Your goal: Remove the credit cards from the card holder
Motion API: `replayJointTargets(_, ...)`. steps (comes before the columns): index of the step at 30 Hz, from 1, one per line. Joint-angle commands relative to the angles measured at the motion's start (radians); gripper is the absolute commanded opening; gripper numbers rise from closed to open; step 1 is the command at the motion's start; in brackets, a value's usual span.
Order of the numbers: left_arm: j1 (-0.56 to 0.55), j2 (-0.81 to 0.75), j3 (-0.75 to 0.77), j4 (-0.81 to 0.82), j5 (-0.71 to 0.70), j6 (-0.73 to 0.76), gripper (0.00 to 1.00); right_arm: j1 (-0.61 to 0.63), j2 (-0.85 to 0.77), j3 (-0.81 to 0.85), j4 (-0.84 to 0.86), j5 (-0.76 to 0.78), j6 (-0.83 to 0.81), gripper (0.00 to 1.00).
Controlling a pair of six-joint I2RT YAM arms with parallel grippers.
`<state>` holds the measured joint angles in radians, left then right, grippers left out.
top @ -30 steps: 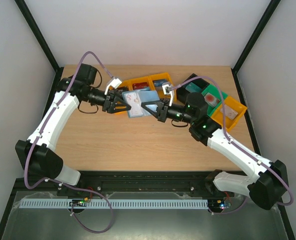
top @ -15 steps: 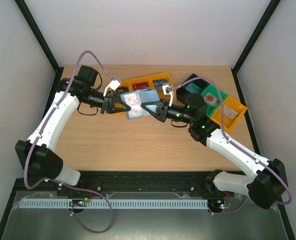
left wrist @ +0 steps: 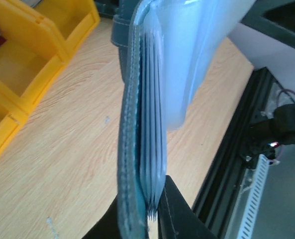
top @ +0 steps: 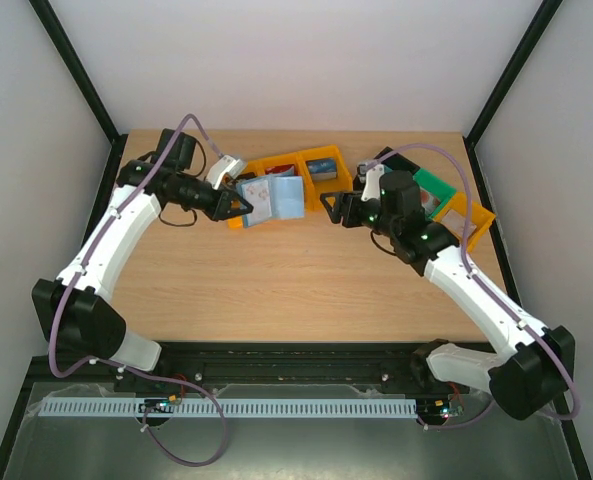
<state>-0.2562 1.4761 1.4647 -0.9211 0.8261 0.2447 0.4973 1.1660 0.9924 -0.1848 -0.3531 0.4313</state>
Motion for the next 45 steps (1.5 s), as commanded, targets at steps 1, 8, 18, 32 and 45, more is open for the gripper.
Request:
replayJointTargets(1,-0.034,-0.025,0.005,0.035,-0.138,-0.025,0.02,0.006,-0.086,0.036,-0.057,-0.081,-0.15,0.69)
replayJointTargets(8,-0.092,-0.004,0.027,0.02,-0.145,-0.01,0.02,0.159,-0.091,-0.015,0.174,-0.148,-0.091,0.61)
replayJointTargets(18,-0.09,-0.019,0.052,-0.084,-0.04,0.146,0.02,0.212,-0.015,0.044,0.086,0.099,-0.141,0.88)
replayJointTargets(32,-0.049,-0.019,0.251,-0.337,0.172,0.451,0.02,-0.024,-0.134,-0.013,0.031,-0.24,-0.294,0.96)
replayJointTargets(45,-0.069,-0.018,0.194,-0.22,0.155,0.309,0.02,0.198,-0.101,-0.092,0.384,-0.348,-0.04,0.99)
